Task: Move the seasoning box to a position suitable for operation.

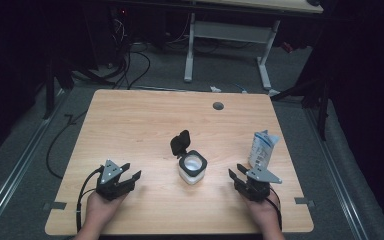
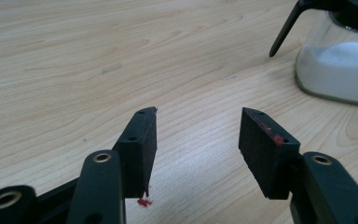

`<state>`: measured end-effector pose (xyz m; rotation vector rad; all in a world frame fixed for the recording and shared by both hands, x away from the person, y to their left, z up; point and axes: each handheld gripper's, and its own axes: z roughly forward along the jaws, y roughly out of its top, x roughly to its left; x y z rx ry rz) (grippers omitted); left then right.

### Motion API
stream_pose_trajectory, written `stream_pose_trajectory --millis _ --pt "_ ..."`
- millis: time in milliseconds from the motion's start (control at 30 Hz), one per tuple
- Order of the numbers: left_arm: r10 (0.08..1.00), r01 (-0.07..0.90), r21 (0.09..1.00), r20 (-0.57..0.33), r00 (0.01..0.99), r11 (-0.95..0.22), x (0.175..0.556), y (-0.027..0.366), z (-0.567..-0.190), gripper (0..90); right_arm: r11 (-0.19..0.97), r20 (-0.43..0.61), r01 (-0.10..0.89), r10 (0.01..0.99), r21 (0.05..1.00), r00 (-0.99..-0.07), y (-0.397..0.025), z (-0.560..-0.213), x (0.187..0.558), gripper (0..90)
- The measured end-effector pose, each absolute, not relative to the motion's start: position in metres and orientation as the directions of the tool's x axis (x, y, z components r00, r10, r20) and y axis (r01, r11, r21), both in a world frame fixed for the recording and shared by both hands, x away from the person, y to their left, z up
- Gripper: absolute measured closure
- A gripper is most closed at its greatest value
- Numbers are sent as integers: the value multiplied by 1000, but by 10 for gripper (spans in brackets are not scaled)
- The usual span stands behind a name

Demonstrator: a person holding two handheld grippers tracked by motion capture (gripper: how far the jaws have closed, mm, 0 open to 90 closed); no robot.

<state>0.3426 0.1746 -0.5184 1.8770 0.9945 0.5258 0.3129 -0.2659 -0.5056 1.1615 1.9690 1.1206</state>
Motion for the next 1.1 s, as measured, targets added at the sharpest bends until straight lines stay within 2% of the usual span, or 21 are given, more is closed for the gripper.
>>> stream_pose_trajectory --millis 200,333,367,433,500,667,967,1033,1100 --pt "811 427 872 -61 581 -240 342 168 -517 466 288 -74 418 886 862 -457 -241 -497 342 636" --pt "813 435 870 -71 578 -234 341 164 -516 472 261 -41 422 886 868 -462 -229 -505 348 641" --pt "813 431 872 -70 579 -232 341 162 -515 481 290 -63 424 879 858 -473 -226 -506 348 642" --pt "809 425 874 -66 584 -235 341 160 -514 504 310 -87 413 875 856 -477 -223 -508 343 644" --pt "803 421 872 -58 593 -248 341 157 -513 525 294 -57 418 868 859 -493 -224 -510 340 644" --pt "784 418 873 -71 617 -250 346 143 -507 575 338 -93 385 842 859 -532 -215 -513 331 675" --pt "775 428 879 -116 622 -212 365 117 -496 676 361 -94 372 814 855 -573 -205 -513 324 719" --pt "771 429 880 -126 624 -204 369 112 -494 704 346 -75 378 814 859 -575 -205 -513 324 720" --pt "765 418 884 -119 633 -209 373 106 -491 786 343 -73 371 811 863 -580 -205 -513 323 729"
